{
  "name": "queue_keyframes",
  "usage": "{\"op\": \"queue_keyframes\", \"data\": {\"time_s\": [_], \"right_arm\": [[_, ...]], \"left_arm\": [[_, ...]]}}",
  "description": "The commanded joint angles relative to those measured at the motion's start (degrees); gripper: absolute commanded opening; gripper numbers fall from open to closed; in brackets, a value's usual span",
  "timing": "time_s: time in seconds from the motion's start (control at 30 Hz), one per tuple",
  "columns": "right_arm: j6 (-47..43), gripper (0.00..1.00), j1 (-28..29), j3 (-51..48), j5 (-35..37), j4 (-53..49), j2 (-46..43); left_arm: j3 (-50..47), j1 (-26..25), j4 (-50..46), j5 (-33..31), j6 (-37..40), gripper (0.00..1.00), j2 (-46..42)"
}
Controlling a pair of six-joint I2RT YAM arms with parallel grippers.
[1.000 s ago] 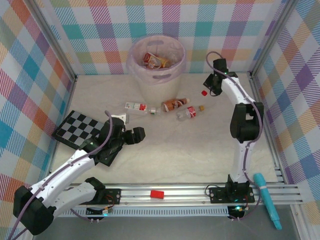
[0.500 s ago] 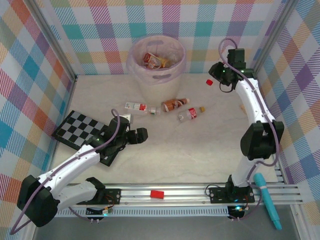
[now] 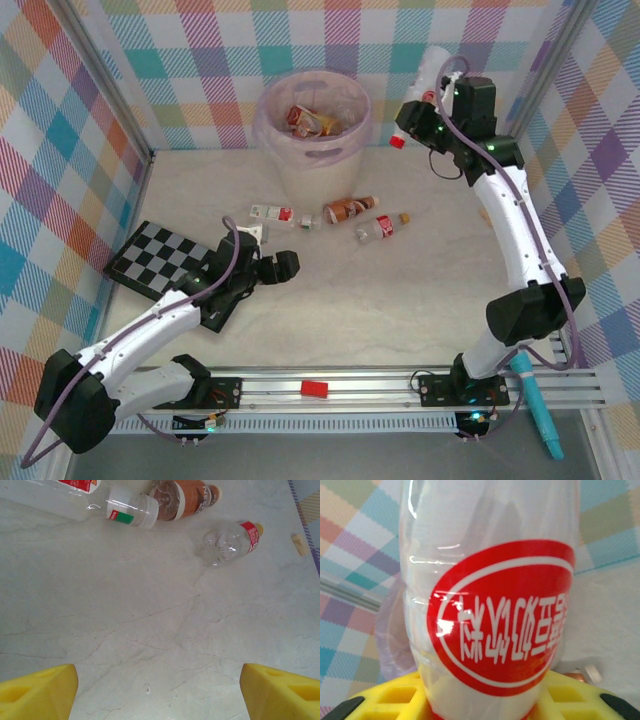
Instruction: Put the plastic bottles in the bin
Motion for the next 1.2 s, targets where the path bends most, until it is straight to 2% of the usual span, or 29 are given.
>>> {"op": "queue_keyframes", "data": {"time_s": [0.0, 0.2, 0.47, 0.77, 1.0, 1.07, 1.17], "right_arm": [[-2.1, 0.41, 2.0, 4.9, -2.7, 1.8, 3.5], [-2.9, 0.41, 4.5, 17.6, -11.5, 4.3, 14.7], [-9.9, 0.45, 8.1, 41.2, -8.8, -2.8, 29.9], [-11.8, 0.51, 8.6, 40.7, -9.8, 4.6, 35.8], [-12.8, 0.52, 9.0, 41.2, -8.9, 5.7, 39.2], [-13.6, 0.55, 9.2, 41.2, -8.6, 5.6, 39.7], [-14.3, 0.68, 9.2, 41.2, -8.1, 5.1, 40.2]], "left_arm": [[-1.1, -0.6, 2.1, 1.3, -1.4, 0.84, -2.0], [-2.3, -1.5, 2.0, 0.5, -2.6, 0.84, -5.1], [-3.4, -2.2, 0.8, -1.0, -3.6, 0.83, -8.4], [-3.1, -3.4, -0.1, -2.1, -3.9, 0.83, -9.3], [-3.1, -3.7, -0.8, -2.8, -3.8, 0.83, -10.0], [-3.1, -3.7, -1.0, -2.9, -3.7, 0.83, -10.1], [-3.1, -3.7, -1.0, -3.0, -3.6, 0.84, -10.2]]}}
